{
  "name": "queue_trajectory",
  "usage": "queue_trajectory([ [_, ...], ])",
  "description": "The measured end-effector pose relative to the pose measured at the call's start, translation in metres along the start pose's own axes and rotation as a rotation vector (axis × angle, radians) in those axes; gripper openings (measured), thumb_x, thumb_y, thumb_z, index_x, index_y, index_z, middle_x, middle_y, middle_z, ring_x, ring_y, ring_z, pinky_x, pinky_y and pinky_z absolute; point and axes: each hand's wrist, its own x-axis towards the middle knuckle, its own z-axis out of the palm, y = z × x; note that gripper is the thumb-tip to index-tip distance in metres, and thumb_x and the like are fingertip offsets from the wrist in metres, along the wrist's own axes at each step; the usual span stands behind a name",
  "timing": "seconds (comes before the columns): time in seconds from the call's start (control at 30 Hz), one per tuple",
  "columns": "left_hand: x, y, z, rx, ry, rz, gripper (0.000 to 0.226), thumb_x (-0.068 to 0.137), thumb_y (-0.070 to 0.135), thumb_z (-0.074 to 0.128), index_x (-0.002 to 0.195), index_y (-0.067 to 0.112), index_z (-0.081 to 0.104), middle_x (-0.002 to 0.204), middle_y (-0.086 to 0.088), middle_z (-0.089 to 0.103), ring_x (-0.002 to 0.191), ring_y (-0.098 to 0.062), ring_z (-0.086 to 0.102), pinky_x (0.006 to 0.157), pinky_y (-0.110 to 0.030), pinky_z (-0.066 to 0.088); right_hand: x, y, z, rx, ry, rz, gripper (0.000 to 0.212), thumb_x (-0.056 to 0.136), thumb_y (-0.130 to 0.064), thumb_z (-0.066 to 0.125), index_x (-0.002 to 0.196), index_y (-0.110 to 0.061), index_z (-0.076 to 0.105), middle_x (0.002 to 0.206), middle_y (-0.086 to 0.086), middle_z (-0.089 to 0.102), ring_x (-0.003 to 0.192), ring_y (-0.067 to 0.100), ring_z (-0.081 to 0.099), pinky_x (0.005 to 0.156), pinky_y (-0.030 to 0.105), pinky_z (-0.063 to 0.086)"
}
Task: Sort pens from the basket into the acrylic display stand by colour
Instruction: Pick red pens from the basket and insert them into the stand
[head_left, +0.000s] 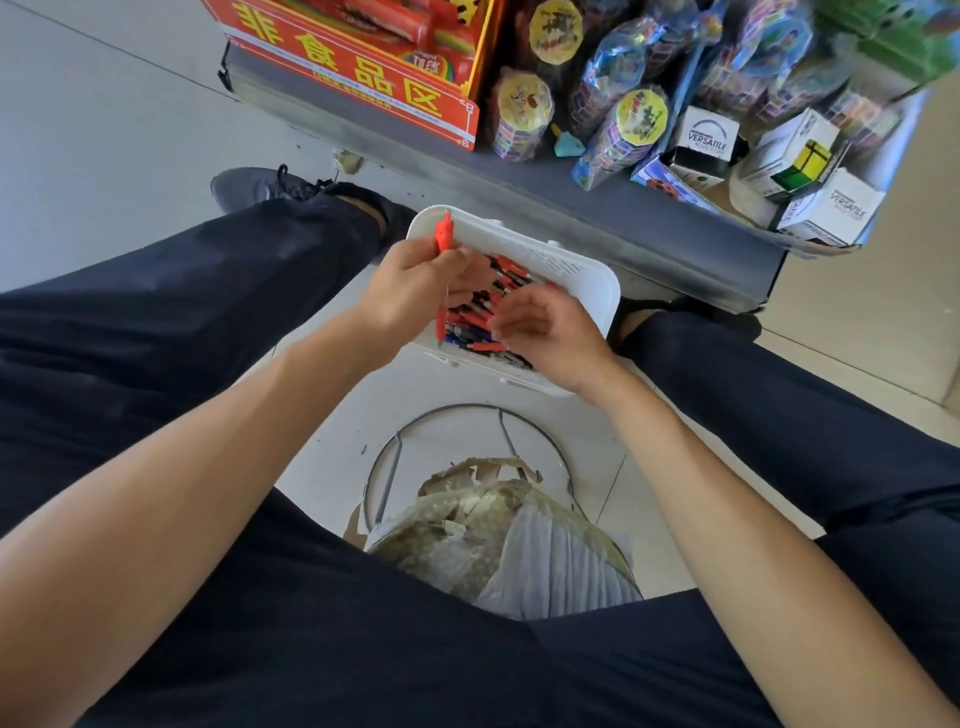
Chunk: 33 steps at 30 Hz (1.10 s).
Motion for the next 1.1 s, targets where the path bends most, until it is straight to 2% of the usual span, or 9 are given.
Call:
queue_trajectory([
  [0.1, 0.004, 0.003, -0.005, -0.070, 0.092, -0.008, 0.026, 0.106, 0.010, 0.043, 0.091, 0.004, 0.063, 0.073, -0.007, 0.063, 0.071, -0.023, 0.067, 0.078, -0.034, 0.061, 0.021, 0.024, -0.023, -0.355, 0.157, 0.139, 0.021, 0.097, -0.010, 0.054, 0.109, -0.023, 0.066, 0.110, -0.003, 0.071, 0.101, 0.013, 0.066, 0.094, 0.033, 0.055],
  [0.2, 0.006, 0.002, -0.008, -0.087, 0.119, -0.026, 0.026, 0.105, 0.010, 0.041, 0.084, 0.008, 0.057, 0.058, 0.005, 0.043, 0.053, -0.011, 0.041, 0.055, -0.025, 0.042, 0.039, 0.038, -0.030, -0.496, 0.088, 0.197, 0.031, 0.095, -0.003, 0.049, 0.122, -0.014, 0.062, 0.123, 0.004, 0.063, 0.114, 0.022, 0.060, 0.099, 0.032, 0.050],
  [0.3, 0.008, -0.001, -0.008, -0.050, 0.133, -0.073, 0.030, 0.105, 0.015, 0.044, 0.076, 0.011, 0.052, 0.052, 0.010, 0.038, 0.046, -0.007, 0.032, 0.048, -0.022, 0.030, 0.056, 0.046, -0.024, -0.561, 0.042, 0.191, 0.030, 0.093, 0.003, 0.049, 0.119, 0.000, 0.063, 0.125, 0.015, 0.063, 0.115, 0.030, 0.059, 0.102, 0.035, 0.048],
  [0.4, 0.010, -0.001, -0.009, -0.042, 0.144, -0.102, 0.038, 0.104, 0.022, 0.048, 0.067, 0.014, 0.045, 0.051, 0.006, 0.034, 0.043, -0.009, 0.028, 0.046, -0.024, 0.026, 0.074, 0.058, -0.015, -0.618, -0.006, 0.202, 0.028, 0.091, 0.003, 0.053, 0.116, 0.000, 0.065, 0.120, 0.017, 0.067, 0.114, 0.034, 0.061, 0.101, 0.040, 0.049],
  [0.63, 0.010, -0.002, -0.010, -0.102, 0.064, -0.156, 0.042, 0.105, 0.026, 0.047, 0.065, 0.015, 0.041, 0.054, 0.002, 0.028, 0.046, -0.012, 0.022, 0.044, -0.024, 0.022, 0.097, 0.082, -0.004, -0.679, 0.019, 0.279, 0.040, 0.094, -0.008, 0.057, 0.133, -0.008, 0.054, 0.134, 0.013, 0.058, 0.124, 0.032, 0.055, 0.107, 0.037, 0.043],
  [0.83, 0.009, -0.004, -0.008, -0.086, 0.001, -0.197, 0.041, 0.106, 0.028, 0.046, 0.068, 0.014, 0.043, 0.058, -0.001, 0.027, 0.047, -0.012, 0.021, 0.049, -0.027, 0.019, 0.100, 0.088, -0.003, -0.764, -0.035, 0.295, 0.018, 0.090, -0.009, 0.058, 0.098, -0.008, 0.074, 0.102, 0.011, 0.072, 0.100, 0.031, 0.066, 0.078, 0.029, 0.044],
  [0.97, 0.011, -0.007, -0.008, -0.072, -0.014, -0.200, 0.037, 0.104, 0.030, 0.050, 0.071, 0.013, 0.046, 0.058, 0.001, 0.029, 0.047, -0.011, 0.023, 0.051, -0.028, 0.020, 0.092, 0.084, -0.005, -0.721, -0.017, 0.215, 0.013, 0.091, -0.017, 0.064, 0.083, -0.013, 0.073, 0.087, 0.006, 0.072, 0.086, 0.027, 0.067, 0.072, 0.030, 0.048],
  [1.03, 0.011, -0.010, -0.009, -0.019, 0.005, -0.178, 0.032, 0.101, 0.029, 0.057, 0.077, 0.010, 0.048, 0.057, 0.002, 0.032, 0.047, -0.010, 0.027, 0.052, -0.027, 0.024, 0.083, 0.073, -0.010, -0.643, 0.070, 0.135, 0.010, 0.092, -0.019, 0.067, 0.083, -0.015, 0.069, 0.084, -0.001, 0.067, 0.086, 0.022, 0.065, 0.076, 0.031, 0.050],
  [1.1, 0.012, -0.014, -0.011, 0.039, 0.034, -0.134, 0.028, 0.095, 0.030, 0.066, 0.080, 0.011, 0.050, 0.056, 0.004, 0.035, 0.046, -0.010, 0.030, 0.053, -0.027, 0.028, 0.072, 0.053, -0.014, -0.501, 0.123, 0.086, 0.009, 0.092, -0.023, 0.071, 0.094, -0.014, 0.071, 0.087, -0.006, 0.067, 0.083, 0.010, 0.063, 0.076, 0.020, 0.047],
])
